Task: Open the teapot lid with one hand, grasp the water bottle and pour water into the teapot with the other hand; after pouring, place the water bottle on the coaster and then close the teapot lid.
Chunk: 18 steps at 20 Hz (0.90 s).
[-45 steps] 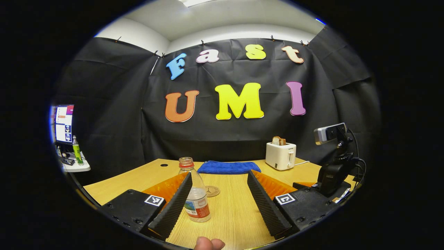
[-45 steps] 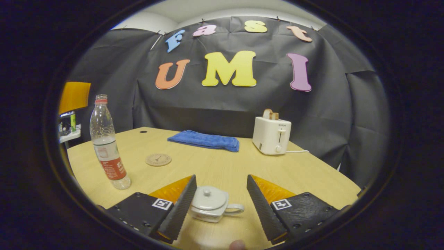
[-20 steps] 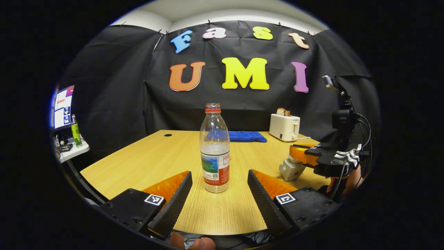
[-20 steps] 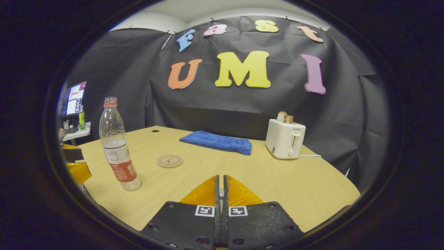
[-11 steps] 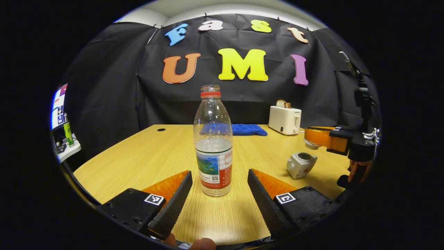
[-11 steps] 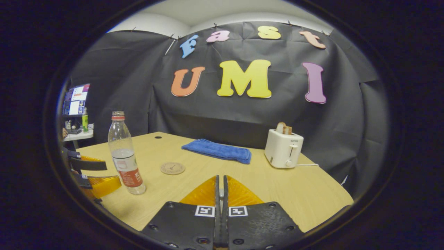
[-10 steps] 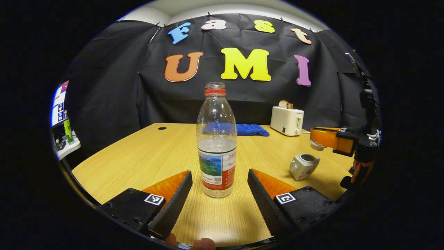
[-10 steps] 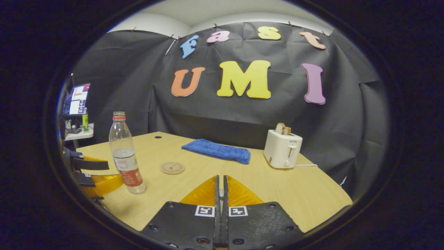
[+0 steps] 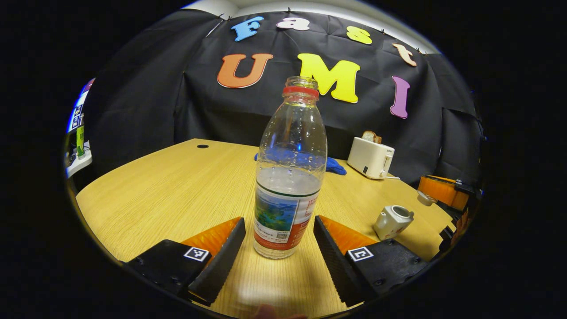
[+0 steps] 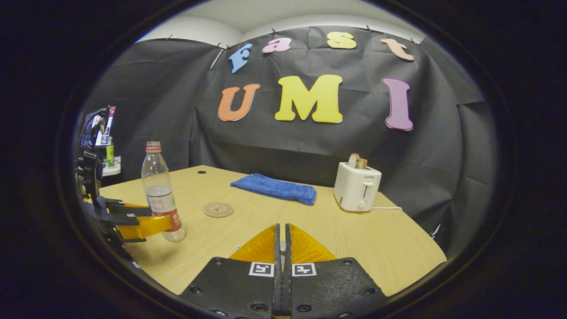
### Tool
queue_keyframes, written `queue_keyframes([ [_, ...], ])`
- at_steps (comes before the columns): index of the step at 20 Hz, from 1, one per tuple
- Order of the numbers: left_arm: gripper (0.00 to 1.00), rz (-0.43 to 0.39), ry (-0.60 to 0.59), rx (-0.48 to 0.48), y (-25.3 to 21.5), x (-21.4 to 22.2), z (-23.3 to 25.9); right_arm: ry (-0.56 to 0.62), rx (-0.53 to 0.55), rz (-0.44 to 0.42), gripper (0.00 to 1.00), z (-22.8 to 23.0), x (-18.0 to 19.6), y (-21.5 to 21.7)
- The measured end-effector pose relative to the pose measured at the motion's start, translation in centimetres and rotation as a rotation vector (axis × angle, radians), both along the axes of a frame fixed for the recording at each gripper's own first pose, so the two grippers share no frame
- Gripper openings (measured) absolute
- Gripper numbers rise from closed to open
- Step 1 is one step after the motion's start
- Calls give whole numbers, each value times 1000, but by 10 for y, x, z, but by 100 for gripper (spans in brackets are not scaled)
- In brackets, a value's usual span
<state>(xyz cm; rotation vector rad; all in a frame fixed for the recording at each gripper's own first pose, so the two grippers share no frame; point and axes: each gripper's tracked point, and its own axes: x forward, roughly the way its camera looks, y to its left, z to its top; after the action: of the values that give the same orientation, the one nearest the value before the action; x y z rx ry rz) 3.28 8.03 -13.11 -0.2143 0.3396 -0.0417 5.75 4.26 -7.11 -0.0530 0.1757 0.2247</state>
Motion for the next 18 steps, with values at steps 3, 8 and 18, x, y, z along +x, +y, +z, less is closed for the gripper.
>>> queue_keyframes([
  [3,96,-15,6,32,-3,4,-1,-3,-5,-1,0,2,-3,-4],
  [8,78,-14,37,122,0,5,-3,-16,11,1,0,5,-9,-11],
  [18,72,61,46,566,45,-9,40,-14,31,15,0,7,-17,-36],
])
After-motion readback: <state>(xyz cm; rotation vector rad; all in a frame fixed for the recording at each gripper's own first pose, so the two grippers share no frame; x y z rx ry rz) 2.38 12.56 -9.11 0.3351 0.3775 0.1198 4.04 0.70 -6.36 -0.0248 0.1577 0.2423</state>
